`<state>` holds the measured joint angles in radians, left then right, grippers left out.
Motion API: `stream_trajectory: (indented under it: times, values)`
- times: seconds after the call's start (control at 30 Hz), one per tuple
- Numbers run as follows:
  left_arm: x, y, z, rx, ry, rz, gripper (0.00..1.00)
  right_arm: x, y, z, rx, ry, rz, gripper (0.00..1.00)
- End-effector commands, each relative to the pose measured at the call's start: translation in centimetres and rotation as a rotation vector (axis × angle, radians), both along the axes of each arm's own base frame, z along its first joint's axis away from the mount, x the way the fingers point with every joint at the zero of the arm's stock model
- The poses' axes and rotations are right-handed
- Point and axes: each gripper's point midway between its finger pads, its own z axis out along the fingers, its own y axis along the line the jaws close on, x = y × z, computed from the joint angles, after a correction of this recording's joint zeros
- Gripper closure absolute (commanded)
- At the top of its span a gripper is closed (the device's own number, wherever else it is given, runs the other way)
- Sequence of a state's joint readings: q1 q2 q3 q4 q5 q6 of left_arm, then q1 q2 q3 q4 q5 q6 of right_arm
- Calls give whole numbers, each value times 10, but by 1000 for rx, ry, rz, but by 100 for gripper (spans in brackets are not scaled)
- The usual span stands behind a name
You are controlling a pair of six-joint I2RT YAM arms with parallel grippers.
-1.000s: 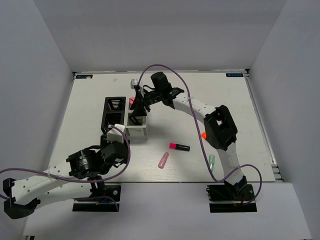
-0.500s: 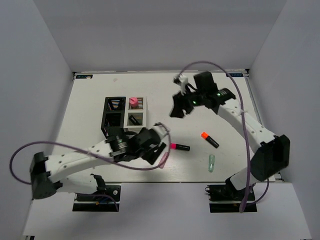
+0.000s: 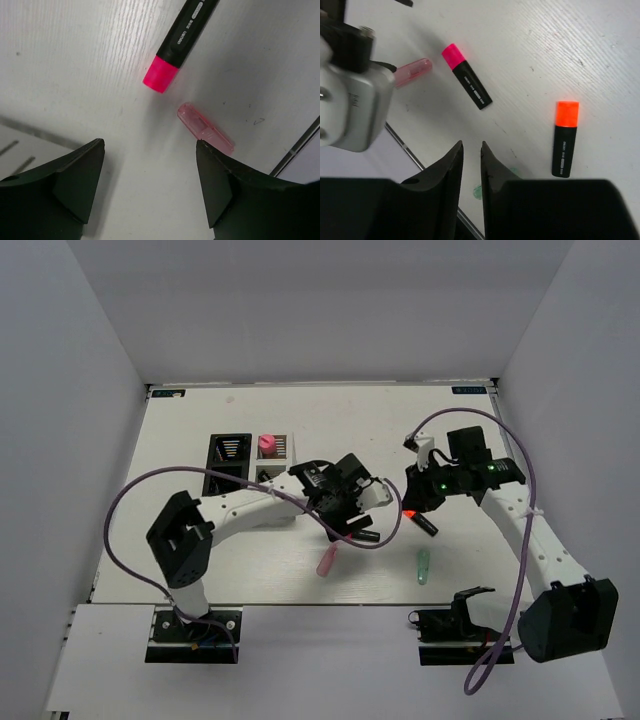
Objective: Sort the stationery into containers
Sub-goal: Pick up the pen from the center of the board.
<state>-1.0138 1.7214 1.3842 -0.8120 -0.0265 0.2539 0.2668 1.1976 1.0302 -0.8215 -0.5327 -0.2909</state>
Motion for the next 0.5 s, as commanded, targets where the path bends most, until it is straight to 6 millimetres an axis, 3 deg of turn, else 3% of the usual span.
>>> stream_trajectory:
  times: [0.0, 0.07, 0.27, 0.47]
  values:
    - [1, -25, 10, -49, 23, -187, 16, 1, -8, -1, -2, -45, 2, 76]
    - [10, -37, 19, -82, 17, -201, 14, 0, -13, -4, -9, -38, -6, 71]
    - [9, -68, -8, -114, 125, -226, 16, 3, -20, -7, -15, -28, -29, 70]
    - [9, -78, -39, -85, 142, -216, 18, 4, -25, -5, -7, -31, -43, 68]
